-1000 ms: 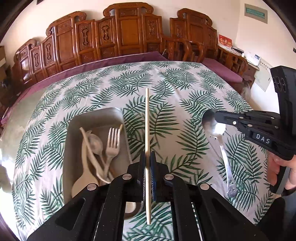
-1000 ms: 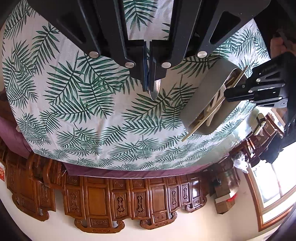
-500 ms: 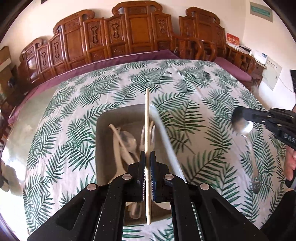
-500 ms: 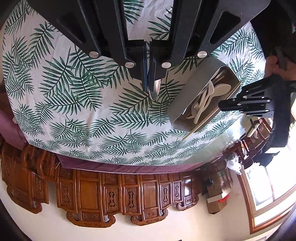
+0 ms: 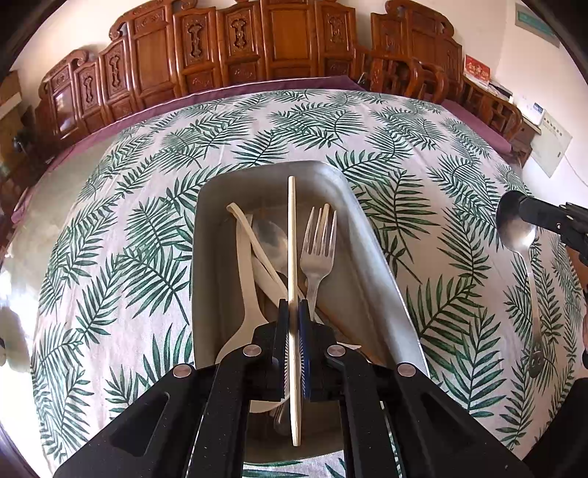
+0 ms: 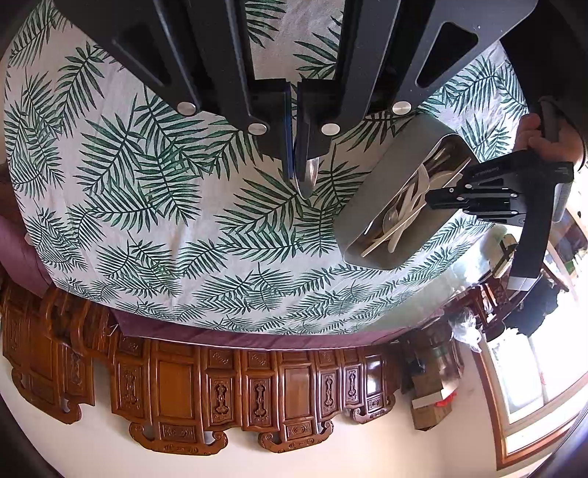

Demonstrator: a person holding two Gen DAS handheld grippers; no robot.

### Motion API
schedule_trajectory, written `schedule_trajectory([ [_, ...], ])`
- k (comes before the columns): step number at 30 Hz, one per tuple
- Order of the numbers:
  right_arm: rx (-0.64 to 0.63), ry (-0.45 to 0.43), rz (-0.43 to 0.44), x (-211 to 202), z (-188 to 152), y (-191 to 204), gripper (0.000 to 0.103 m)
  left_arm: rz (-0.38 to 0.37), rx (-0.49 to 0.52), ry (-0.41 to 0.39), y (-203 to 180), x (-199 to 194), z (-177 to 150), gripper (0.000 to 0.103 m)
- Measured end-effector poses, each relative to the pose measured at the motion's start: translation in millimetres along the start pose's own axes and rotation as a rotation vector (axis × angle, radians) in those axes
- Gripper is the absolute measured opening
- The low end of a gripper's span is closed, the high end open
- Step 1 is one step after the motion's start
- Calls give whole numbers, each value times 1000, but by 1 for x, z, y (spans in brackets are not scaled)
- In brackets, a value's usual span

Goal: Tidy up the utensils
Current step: 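Carry the chopstick into the grey tray and open the left gripper while the right holds the spoon, then lower the metal spoon into the grey tray and open the right gripper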

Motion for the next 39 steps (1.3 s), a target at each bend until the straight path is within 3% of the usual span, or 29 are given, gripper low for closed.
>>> schedule_trajectory([
  [5, -2, 0, -2, 0, 0, 4, 2, -6, -9, -3, 1, 3, 1, 6],
  [7, -4, 0, 1, -1, 1, 6, 2, -4, -8, -15, 1, -1, 1, 11],
  [9, -9, -1, 1, -1, 3, 9, 2, -10, -12, -32, 2, -6, 1, 23],
  [19, -32, -3, 6, 3, 21, 34, 2, -36, -45, -116, 14, -35, 7, 37],
  [23, -35, -7, 19, 6, 32, 46, 2, -31, -70, -145, 25, -44, 10, 52],
  [31, -67, -37, 52, 7, 67, 76, 2, -11, -105, -188, 47, -58, 11, 66],
  [39, -82, -39, 62, 28, 97, 101, 2, 1, -142, -201, 65, -62, 13, 92],
])
Point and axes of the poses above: each gripper's, at about its wrist camera, not at the fingertips, and x roughly the way its jaws point, y to its left, z to its top, the point moved 5 cm from there along x, roughly the way its jaws point, and after that the axes turned 11 degrees about y, right-handed, at the moved point
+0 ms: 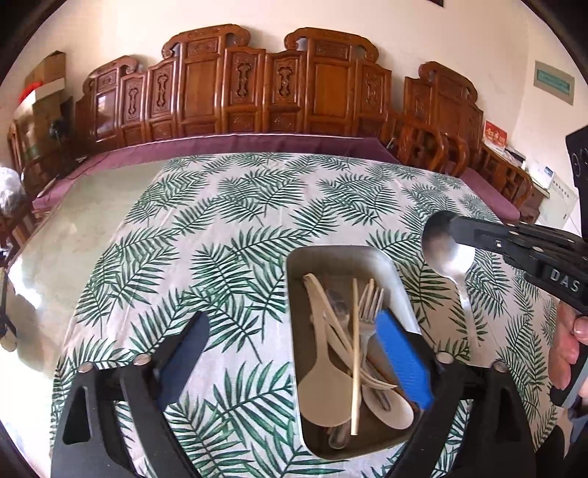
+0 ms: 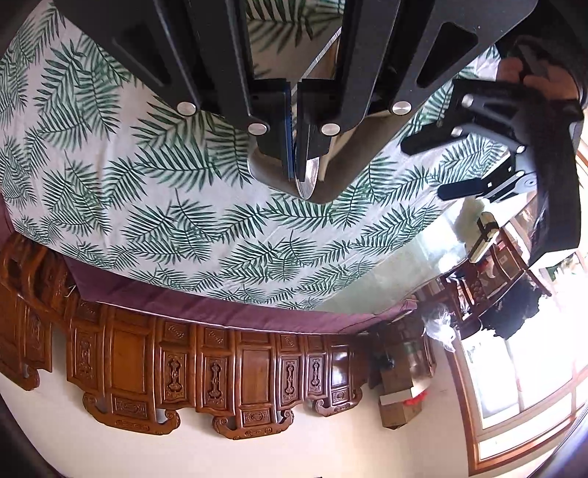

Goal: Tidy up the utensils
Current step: 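Lower the metal spoon into the grey tray and open the right gripper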

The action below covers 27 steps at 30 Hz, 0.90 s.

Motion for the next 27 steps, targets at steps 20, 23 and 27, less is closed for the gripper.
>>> schedule_trajectory([
  [20, 13, 103, -77, 79, -4, 11, 2, -7, -50, -24, 23, -9, 2, 94],
  [23, 48, 104, -42, 83, -3, 10, 2, -1, -48, -25, 23, -9, 1, 94],
  [27, 49, 110, -12, 91, 0, 17, 3, -1, -57, -25, 25, -9, 2, 94],
])
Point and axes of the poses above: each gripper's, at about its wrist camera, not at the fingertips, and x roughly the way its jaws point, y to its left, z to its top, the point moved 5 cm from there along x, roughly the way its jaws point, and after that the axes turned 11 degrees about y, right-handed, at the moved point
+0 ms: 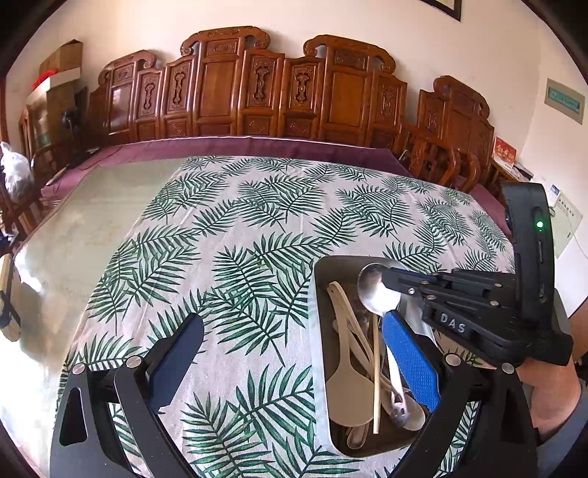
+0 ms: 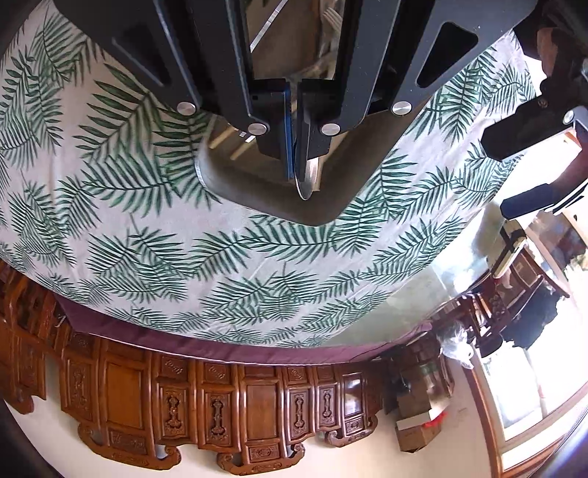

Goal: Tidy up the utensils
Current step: 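Lower the metal spoon into the grey tray and open the right gripper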

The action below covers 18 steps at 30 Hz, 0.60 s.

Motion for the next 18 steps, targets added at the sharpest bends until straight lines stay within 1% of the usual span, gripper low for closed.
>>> schedule_trajectory([
  [3, -16, 12, 4, 5, 1, 7, 3, 1, -1, 2, 1, 0, -1, 94],
  [5, -26, 16, -4, 7, 0, 9, 5, 2, -1, 1, 0, 0, 0, 94],
  [9, -33, 7, -6, 1, -4, 9, 6, 4, -2, -1, 0, 0, 0, 94],
  [10, -33, 1, -6, -3, -5, 8, 10, 4, -3, -1, 0, 0, 0, 94],
  [11, -33, -7, -6, -7, -6, 7, 19, 3, -4, -2, 0, 0, 0, 94],
  [12, -28, -18, -7, -12, -8, 6, 24, 4, -4, -5, 0, -1, 0, 94],
  [13, -24, -28, -4, -17, -9, 4, 25, 5, -4, -5, 0, 0, -1, 94],
  [14, -22, -35, -4, -22, -11, 3, 30, 5, -3, -6, 0, 0, -1, 94],
  [15, -21, -43, -12, -27, -13, 2, 39, 5, -2, -7, 0, -1, -1, 94],
  [16, -20, -51, -21, -32, -14, 1, 44, 7, -1, -7, -1, 0, -2, 94],
  [17, -16, -63, -34, -38, -17, -1, 54, 8, -1, -6, -1, -1, -2, 94],
  [18, -10, -76, -44, -44, -20, -2, 61, 8, 0, -9, -2, -1, -2, 94],
])
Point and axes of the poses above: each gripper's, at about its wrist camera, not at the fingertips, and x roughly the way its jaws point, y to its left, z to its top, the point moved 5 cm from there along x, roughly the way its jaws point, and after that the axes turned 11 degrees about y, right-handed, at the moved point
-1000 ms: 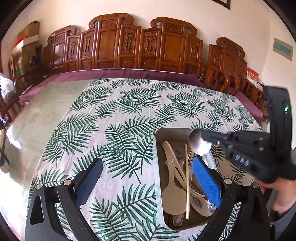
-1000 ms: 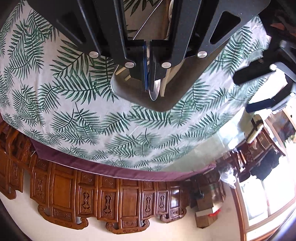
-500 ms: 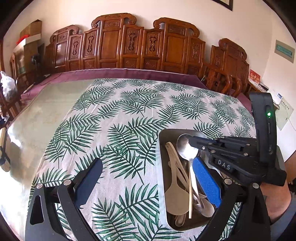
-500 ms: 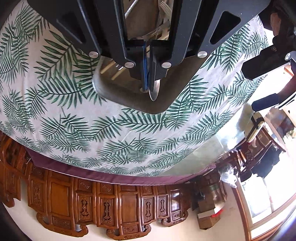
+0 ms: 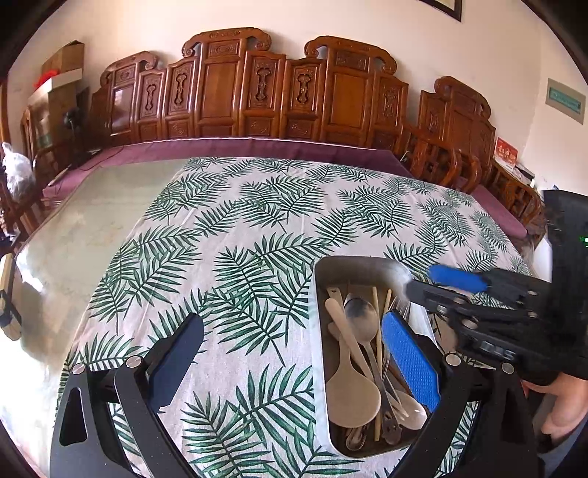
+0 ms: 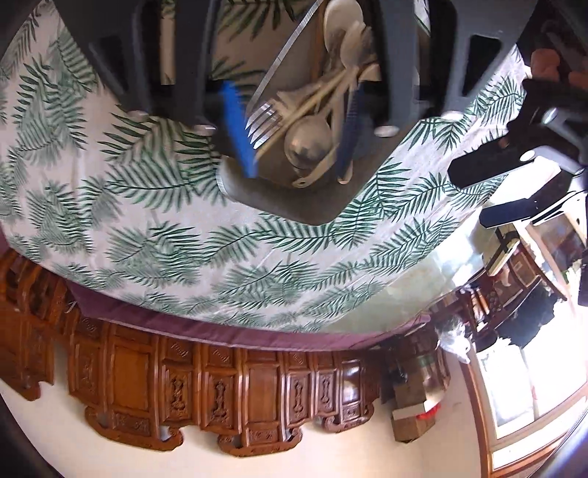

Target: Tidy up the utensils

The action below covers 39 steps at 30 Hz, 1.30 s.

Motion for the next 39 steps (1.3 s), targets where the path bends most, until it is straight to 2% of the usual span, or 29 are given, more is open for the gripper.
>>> schedule_trajectory([
  [1, 10, -14, -11, -7, -4, -2, 65, 2, 1, -4, -1, -1, 0, 94],
  [3, 25, -28, -33, -15, -9, -8, 83, 7, 2, -12, -2, -2, 0, 94],
  [6, 55, -50, -90, -28, -20, -16, 100, 9, 1, -21, -4, -5, 0, 95],
  [18, 127, -50, -155, -65, -70, -37, 100, 76, 41, -16, -31, -20, -13, 95],
  [29, 206, -86, -194, -141, -126, -44, 100, 82, 82, 22, -77, -65, -61, 95],
  [32, 227, -103, -204, -165, -142, -43, 100, 63, 80, 28, -90, -77, -73, 95],
  [39, 272, -134, -229, -210, -174, -41, 100, 63, 123, 0, -121, -112, -95, 95],
])
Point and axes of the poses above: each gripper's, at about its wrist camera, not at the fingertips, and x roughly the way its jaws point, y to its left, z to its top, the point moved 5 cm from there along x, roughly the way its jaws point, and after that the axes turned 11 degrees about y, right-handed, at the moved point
